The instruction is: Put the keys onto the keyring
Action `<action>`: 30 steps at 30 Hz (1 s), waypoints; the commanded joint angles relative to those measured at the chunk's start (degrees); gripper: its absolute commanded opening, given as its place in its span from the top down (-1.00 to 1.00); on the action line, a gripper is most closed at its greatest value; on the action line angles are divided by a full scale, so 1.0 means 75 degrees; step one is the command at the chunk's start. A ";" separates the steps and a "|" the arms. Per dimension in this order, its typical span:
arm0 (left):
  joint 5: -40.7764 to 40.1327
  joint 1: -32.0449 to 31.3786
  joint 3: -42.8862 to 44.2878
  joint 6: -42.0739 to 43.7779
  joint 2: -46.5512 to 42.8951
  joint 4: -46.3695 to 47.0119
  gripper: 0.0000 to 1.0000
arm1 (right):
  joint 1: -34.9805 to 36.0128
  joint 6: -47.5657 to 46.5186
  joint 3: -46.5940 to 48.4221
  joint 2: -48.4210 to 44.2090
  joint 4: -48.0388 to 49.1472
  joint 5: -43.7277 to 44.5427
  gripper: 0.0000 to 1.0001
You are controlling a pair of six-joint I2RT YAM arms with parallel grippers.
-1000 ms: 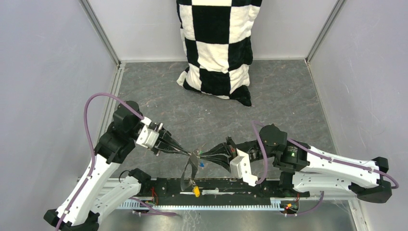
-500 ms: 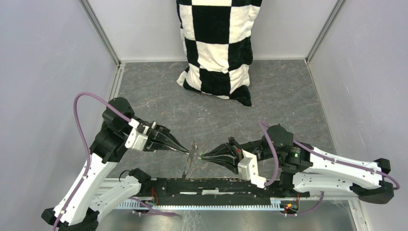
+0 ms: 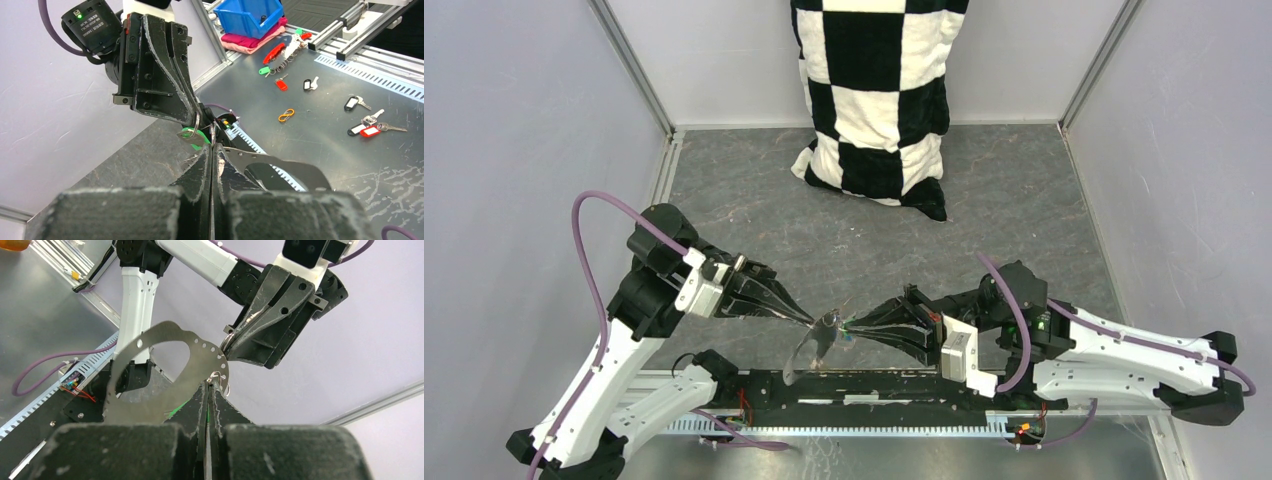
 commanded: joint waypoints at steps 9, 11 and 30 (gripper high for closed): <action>0.0515 -0.0040 0.0336 -0.0246 -0.0011 0.0079 0.96 | 0.0063 -0.0188 0.0372 0.0600 0.0542 -0.0282 0.99; 0.0468 -0.0034 0.0321 -0.0218 -0.0017 0.0060 0.96 | 0.0074 -0.0188 0.0400 0.0644 0.0591 -0.0283 0.99; 0.0155 -0.0034 0.0135 0.0127 -0.0002 -0.0381 0.96 | 0.0124 0.0187 0.0411 0.0702 0.1032 -0.0184 0.99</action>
